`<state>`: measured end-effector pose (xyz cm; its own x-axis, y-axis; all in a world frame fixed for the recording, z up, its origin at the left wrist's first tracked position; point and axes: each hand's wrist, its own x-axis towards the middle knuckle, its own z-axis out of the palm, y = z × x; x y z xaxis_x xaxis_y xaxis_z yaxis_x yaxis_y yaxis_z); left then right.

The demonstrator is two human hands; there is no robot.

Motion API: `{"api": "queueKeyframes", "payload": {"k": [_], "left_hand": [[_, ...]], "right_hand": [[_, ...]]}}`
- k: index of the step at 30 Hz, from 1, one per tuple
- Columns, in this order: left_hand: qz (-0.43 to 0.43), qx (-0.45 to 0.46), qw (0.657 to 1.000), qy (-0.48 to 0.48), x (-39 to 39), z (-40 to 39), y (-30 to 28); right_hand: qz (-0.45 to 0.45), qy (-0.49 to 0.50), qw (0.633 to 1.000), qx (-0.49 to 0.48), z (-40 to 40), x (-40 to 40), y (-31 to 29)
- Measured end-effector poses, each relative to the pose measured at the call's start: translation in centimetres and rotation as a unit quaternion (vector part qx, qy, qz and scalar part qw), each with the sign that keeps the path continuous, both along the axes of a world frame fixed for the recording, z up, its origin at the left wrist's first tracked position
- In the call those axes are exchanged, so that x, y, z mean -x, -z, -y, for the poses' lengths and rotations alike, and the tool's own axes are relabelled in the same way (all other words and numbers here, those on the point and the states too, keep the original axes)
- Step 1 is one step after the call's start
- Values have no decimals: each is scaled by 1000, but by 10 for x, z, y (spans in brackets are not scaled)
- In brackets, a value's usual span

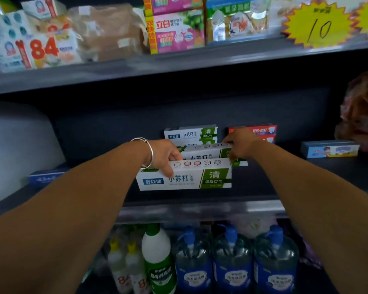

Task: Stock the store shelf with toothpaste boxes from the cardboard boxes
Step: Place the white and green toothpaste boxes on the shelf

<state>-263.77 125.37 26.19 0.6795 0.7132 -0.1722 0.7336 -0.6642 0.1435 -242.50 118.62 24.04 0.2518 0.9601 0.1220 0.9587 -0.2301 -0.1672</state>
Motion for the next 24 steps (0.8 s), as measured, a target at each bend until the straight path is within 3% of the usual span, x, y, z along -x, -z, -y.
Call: {"api": "queueKeyframes", "payload": {"k": [12,19,24], "left_hand": [[5,-17,1000,19,-48,-101,34],[-3,-17,1000,21,-64,-133,47],[1,-27,999,18,-73,-149,53]], "right_hand": [[-25,7,1000,-9,-102,-39,32],[-8,7,1000,14,-134,-49,46],[-44,13,999,8,-154,-57,54]]}}
